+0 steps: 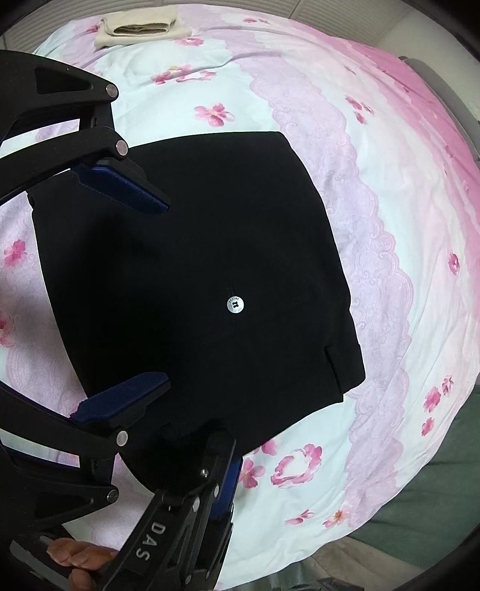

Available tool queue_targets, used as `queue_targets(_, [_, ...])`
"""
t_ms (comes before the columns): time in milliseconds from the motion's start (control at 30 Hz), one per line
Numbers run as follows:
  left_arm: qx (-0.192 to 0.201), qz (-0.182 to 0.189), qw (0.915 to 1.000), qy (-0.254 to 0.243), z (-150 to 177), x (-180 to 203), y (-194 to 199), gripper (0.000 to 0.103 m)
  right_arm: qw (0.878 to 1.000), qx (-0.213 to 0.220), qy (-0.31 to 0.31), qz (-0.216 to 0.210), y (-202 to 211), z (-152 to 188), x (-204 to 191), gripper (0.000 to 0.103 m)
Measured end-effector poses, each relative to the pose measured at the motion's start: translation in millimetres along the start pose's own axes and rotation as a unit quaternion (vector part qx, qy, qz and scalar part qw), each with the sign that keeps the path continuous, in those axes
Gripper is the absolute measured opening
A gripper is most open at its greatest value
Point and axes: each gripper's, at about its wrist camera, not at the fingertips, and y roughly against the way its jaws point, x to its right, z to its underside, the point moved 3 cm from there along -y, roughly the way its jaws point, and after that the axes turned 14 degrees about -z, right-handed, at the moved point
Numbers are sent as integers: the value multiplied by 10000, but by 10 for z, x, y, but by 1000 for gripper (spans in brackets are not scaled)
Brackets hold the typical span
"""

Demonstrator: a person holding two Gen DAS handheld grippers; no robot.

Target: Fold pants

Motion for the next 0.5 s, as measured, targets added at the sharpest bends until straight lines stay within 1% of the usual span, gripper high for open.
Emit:
queue_targets(67, [-20,6,10000,26,2,-5,-2,88,10000,-40,31,-72,-43,-26,-28,28])
queue_targets(133, [-52,-4,10000,45,10,-5,-9,88,9999,-122,2,10,-132,-48,27,28])
queue_targets(167, [-65,1,10000,48,20,-6,-12,88,9998,-151,-73,44,-165,-60,73,26])
queue_targets(200, [-84,1,10000,51,30,-4,-16,88,9997,-170,-158,40,-194,-72,113,14])
queue_targets(233, [-118,10,9999,64,42,-6,-25,88,9995,-201,-248,81,-212,-80,164,9])
queue_targets(267, [-143,41,9999,88,53,-6,-31,88,9991,-261,-316,146,-187,-71,198,8])
queue_targets(300, [-165,57,9998,107,62,-5,-35,88,9991,-247,-340,84,-153,-79,194,6])
queue_targets(333, [-176,57,9998,122,73,-1,-35,88,9994,-166,-304,-2,-94,-89,164,5])
queue_targets(433, [-193,48,9997,105,98,34,-30,88,9996,196,34,198,175,-89,32,5])
queue_targets(467, [-189,28,9998,101,102,47,-24,88,9992,293,55,268,223,-89,27,5])
queue_targets(500, [-193,8,9998,98,104,59,-22,88,9989,301,39,346,222,-84,50,5])
